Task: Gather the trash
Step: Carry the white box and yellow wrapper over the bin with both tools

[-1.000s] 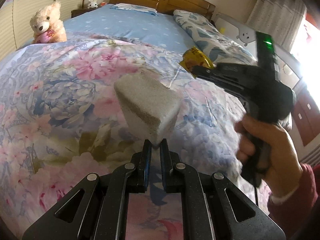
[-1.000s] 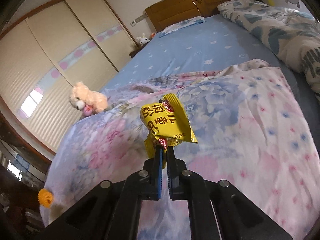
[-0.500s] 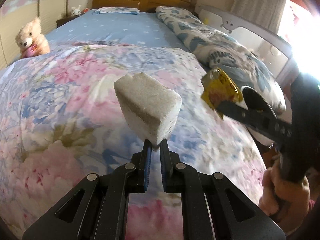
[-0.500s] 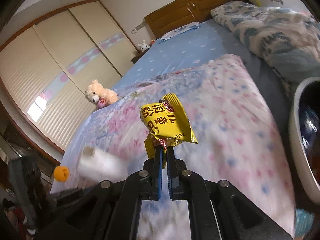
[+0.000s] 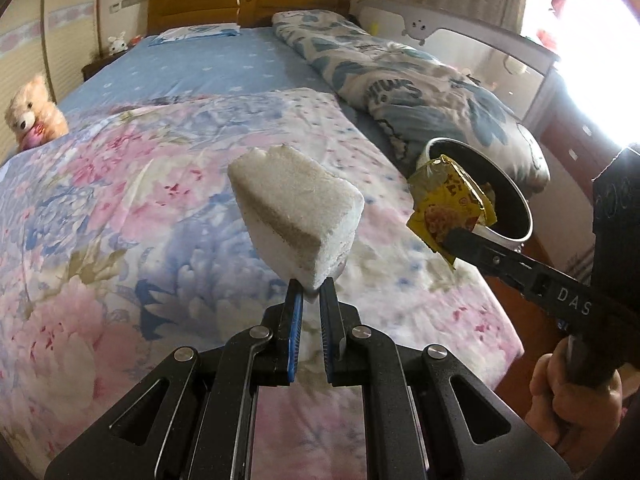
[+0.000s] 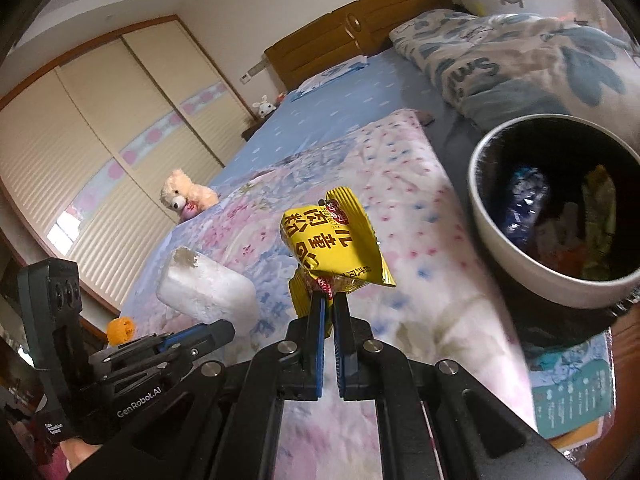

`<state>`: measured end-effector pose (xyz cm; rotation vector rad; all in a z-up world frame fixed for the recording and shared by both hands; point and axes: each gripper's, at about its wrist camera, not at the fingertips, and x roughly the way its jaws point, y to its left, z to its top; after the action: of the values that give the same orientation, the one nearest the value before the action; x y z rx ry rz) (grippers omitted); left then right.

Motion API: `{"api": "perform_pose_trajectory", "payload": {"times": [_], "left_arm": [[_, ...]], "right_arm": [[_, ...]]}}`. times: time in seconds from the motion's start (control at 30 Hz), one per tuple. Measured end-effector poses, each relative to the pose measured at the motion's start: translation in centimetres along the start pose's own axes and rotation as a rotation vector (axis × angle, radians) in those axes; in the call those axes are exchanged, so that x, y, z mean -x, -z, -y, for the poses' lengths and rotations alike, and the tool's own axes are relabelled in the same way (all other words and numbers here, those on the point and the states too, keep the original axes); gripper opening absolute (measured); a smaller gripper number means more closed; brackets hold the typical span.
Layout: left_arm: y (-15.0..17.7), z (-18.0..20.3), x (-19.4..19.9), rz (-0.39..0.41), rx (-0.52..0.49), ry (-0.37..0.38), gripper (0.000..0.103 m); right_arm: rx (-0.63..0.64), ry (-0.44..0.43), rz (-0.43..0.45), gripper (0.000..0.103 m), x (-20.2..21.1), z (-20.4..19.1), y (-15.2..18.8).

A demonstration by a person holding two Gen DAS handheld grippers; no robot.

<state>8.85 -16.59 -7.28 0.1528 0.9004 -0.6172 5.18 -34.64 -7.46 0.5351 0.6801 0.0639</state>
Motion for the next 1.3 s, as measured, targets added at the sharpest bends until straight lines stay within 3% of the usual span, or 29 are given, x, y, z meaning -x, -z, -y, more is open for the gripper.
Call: {"api": "perform_pose_trajectory", "payload": {"times": [0.73, 1.3], "left_arm": [[0.3, 2.4, -0.3, -0.011, -0.045, 0.018, 0.008], [-2.2, 6.4, -2.2, -0.022, -0.123, 0.079, 0.008]], "right_arm": [[0.001, 0.034, 0.027, 0.004, 2.0, 1.1, 1.4], [-0.052, 0.124, 0.079, 0.004, 4.5, 5.0, -0.3]]}}
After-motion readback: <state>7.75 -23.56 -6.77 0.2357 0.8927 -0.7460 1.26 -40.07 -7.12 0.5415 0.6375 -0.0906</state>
